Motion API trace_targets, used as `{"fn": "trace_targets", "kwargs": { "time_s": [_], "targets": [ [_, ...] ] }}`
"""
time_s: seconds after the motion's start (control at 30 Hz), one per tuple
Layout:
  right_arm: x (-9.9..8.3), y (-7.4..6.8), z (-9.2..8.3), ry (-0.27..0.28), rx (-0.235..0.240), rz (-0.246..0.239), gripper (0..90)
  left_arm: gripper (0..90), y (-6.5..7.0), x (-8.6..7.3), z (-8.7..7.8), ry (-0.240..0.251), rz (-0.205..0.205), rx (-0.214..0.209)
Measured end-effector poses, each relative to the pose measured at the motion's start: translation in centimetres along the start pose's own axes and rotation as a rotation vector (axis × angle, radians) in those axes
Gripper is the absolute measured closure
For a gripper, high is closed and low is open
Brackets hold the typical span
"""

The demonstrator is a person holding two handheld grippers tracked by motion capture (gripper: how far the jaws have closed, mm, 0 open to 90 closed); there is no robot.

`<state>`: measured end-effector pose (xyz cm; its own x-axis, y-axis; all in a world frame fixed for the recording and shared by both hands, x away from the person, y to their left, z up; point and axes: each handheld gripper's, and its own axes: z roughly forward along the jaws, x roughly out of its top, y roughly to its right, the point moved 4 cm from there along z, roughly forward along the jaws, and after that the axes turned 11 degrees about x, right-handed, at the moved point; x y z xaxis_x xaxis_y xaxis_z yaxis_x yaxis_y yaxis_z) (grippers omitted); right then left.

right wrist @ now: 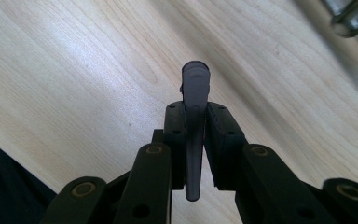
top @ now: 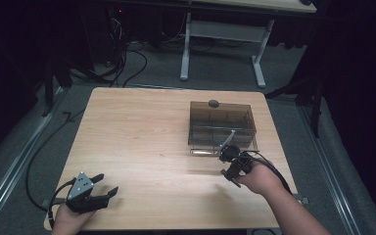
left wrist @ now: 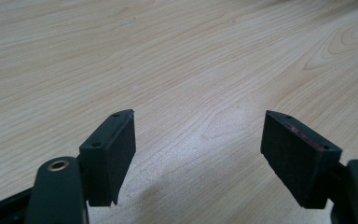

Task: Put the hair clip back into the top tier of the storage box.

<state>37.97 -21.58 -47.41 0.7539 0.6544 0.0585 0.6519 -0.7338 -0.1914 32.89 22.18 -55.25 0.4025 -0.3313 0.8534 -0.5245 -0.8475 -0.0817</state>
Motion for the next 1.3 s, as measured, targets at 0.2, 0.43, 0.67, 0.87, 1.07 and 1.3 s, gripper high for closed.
{"fn": "trace_targets", "kwargs": {
  "time_s": [0.2,0.43,0.67,0.87,1.07,1.3],
  "targets": [
    [0.2,0.1,-1.2,0.007,-0.003,-0.015,79.2,26.8,0.0,0.0,0.0,0.000,0.000,-0.001],
    [0.7,0.2,-2.7,0.008,-0.007,-0.017,79.3,26.8,0.0,0.0,0.0,0.003,-0.001,0.000],
    [1.3,0.2,-4.0,0.013,-0.013,-0.022,79.3,26.8,-0.1,0.0,0.0,0.006,-0.007,-0.004],
    [1.8,0.3,-4.7,0.018,-0.020,-0.019,79.2,26.8,0.0,0.0,0.0,0.004,-0.005,-0.006],
    [2.4,0.9,-5.3,0.028,-0.026,-0.023,79.2,26.8,-0.1,0.0,0.0,0.004,-0.003,-0.004],
    [3.5,1.8,-6.0,0.048,-0.040,-0.006,79.3,26.8,-0.1,0.0,0.0,0.005,-0.007,-0.002]
  ]
}}
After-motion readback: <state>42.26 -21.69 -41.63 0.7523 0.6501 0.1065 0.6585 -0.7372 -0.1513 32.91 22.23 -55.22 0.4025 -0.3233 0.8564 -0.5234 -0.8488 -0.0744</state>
